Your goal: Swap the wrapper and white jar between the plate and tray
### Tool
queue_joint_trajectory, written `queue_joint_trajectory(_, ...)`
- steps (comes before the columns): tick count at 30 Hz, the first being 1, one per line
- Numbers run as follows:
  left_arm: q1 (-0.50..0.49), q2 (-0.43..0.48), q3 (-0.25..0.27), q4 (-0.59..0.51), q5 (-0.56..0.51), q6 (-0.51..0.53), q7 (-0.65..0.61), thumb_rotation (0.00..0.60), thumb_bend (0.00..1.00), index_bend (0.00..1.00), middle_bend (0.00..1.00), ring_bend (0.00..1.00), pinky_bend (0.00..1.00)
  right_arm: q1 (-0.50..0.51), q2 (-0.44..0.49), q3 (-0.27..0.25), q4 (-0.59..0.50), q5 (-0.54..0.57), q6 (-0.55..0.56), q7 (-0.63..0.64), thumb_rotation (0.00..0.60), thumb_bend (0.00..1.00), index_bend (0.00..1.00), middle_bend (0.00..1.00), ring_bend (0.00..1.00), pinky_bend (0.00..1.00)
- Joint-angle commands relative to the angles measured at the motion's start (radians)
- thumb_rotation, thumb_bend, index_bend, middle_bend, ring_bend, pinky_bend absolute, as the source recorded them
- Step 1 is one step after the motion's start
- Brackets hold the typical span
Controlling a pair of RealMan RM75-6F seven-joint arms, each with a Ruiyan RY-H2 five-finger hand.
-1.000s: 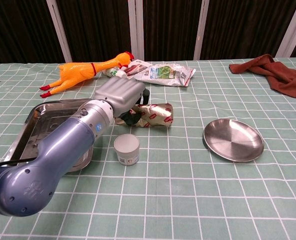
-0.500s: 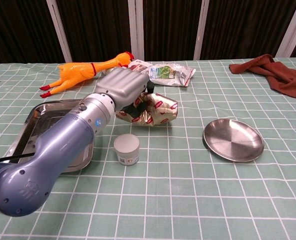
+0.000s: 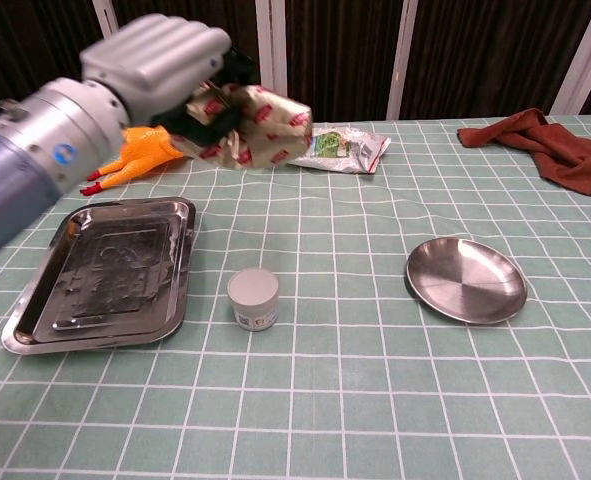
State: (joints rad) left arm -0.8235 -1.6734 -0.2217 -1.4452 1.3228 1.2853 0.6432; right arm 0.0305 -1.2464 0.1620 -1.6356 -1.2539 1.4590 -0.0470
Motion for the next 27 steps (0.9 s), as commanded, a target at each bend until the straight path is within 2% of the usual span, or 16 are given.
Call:
queue_joint_trajectory(1, 0.13, 0.209, 0.089, -0.147, 0.069, 0.083, -0.017, 0.6, 0.67, 0.5, 0.56, 0.5, 0.69, 0.001, -0.002, -0.002, -0.002, 0.0, 0.0, -0.003, 0.6, 0.15, 0.11, 0.12, 0.14, 0.0)
queue_joint_trajectory(4, 0.189, 0.272, 0.136, -0.142, 0.096, 0.113, -0.075, 0.6, 0.67, 0.5, 0.56, 0.5, 0.69, 0.0, -0.004, -0.004, -0.006, -0.005, 0.001, -0.006, 0.6, 0.15, 0.11, 0.12, 0.14, 0.0)
queue_joint_trajectory(9, 0.253, 0.29, 0.202, -0.005, 0.149, 0.13, -0.214, 0.6, 0.67, 0.5, 0.56, 0.5, 0.69, 0.0, -0.008, -0.007, -0.005, -0.004, 0.001, -0.011, 0.6, 0.15, 0.11, 0.12, 0.14, 0.0)
queue_joint_trajectory(15, 0.282, 0.219, 0.23, 0.211, 0.211, 0.142, -0.401, 0.6, 0.66, 0.5, 0.56, 0.49, 0.69, 0.001, -0.011, -0.007, -0.005, -0.002, 0.001, -0.015, 0.6, 0.15, 0.11, 0.12, 0.14, 0.0)
queue_joint_trajectory(27, 0.311, 0.058, 0.251, 0.537, 0.257, 0.124, -0.62, 0.6, 0.65, 0.5, 0.55, 0.48, 0.67, 0.001, -0.009, -0.006, -0.006, 0.002, -0.003, -0.011, 0.6, 0.15, 0.11, 0.12, 0.14, 0.0)
